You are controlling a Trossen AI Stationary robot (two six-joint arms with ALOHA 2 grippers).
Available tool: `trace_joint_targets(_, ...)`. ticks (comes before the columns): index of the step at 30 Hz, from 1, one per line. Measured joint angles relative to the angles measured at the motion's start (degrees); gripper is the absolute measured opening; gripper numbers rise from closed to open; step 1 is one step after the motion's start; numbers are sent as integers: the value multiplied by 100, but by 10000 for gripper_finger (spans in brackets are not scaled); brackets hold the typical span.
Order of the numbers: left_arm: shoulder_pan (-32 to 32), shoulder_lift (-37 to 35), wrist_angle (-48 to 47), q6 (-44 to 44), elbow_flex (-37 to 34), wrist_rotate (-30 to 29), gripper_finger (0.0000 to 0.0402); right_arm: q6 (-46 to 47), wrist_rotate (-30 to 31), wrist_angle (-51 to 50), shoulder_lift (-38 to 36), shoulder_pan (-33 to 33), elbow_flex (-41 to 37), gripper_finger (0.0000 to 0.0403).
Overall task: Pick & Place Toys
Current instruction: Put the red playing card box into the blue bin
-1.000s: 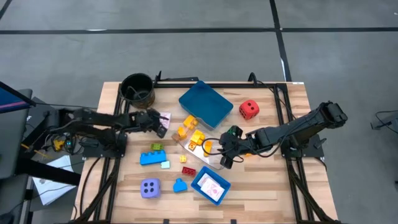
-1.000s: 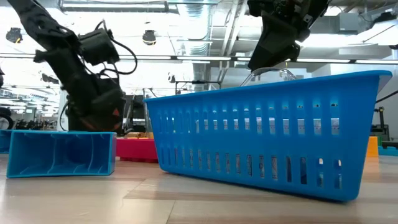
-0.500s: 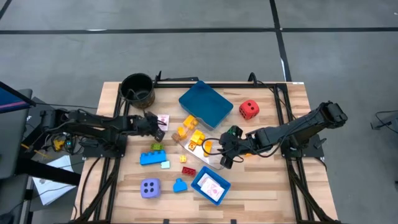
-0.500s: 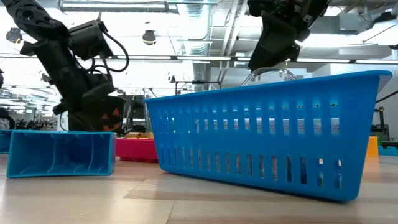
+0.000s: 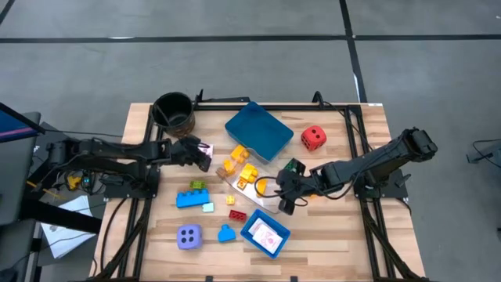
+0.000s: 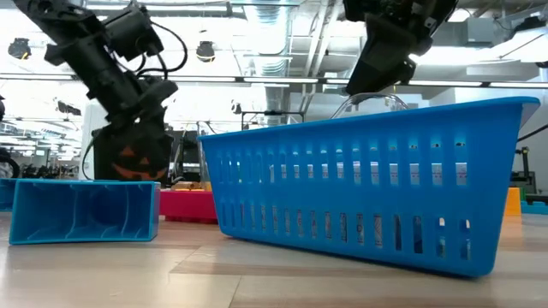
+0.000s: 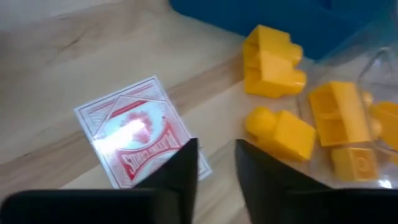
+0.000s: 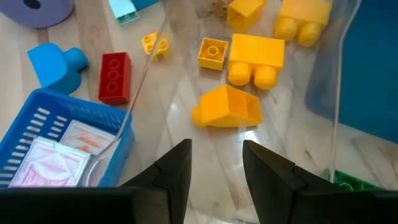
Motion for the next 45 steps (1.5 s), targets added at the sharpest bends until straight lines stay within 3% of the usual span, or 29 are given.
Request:
trace_joint_targets(9,316,289,-927,250,779,570,310,-83,-21,0,0,-30,2,136)
trace_joint_targets(15,644,558,-1673,74,1219,614,380,-158,-141,2,0,-88,0,136)
trace_joint_targets(31,833,2144,-1624,-349,1242,578,380,-379,-143,-46,0,-91,0,136)
trace_joint_targets(45,850,2260,-1490,-382,1482,602,383,-488,-143,-64,0,-91,1,136)
